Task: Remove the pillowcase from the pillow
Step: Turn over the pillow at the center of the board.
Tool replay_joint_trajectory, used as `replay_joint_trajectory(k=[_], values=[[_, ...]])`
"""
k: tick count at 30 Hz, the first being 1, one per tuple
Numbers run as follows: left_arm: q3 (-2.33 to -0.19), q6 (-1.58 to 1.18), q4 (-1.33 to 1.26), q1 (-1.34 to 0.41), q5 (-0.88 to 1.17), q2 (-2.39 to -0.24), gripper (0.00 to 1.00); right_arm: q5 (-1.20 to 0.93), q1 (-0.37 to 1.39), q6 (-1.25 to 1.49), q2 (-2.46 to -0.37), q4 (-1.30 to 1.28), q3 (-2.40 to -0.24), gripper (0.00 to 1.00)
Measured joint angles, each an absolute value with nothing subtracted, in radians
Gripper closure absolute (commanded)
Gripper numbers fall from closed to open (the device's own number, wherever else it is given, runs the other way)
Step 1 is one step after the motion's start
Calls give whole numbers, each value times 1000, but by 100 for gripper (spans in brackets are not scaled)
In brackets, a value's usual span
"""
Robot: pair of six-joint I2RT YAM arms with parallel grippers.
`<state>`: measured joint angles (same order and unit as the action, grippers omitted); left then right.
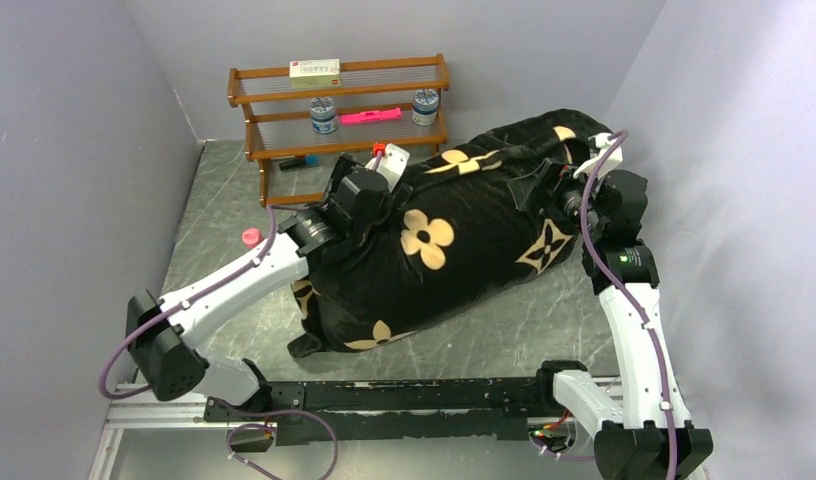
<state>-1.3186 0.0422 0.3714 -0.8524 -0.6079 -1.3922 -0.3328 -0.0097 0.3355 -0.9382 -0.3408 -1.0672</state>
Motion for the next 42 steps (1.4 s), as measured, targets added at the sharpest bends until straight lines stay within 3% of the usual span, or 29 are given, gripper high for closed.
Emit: replay_joint_trajectory(k=[11,23,27,30,31,34,35,42], values=[[-1451,52,429,-798,-652,-1540,3,-371,-10,405,-937,-304,-969,0],[-1441,59,411,-798,-646,-1560,3,-351,-12,440,-891,-272,-791,3],[-1447,59,416,-798,-636,-1557,3,-361,-12,446,-898,-248,-778,25],[-1447,54,431,-797,-601,-1531,3,-377,-15,455,-920,-223,-775,54],[-1447,51,435,-797,-588,-1517,3,-382,-15,455,-927,-216,-774,69],[-1447,37,447,-797,-538,-1459,3,-403,-18,467,-957,-187,-773,95],[-1447,34,454,-799,-517,-1436,3,-408,-18,474,-966,-176,-773,100],[-1449,18,484,-813,-425,-1301,3,-448,-9,483,-1043,-84,-807,100]])
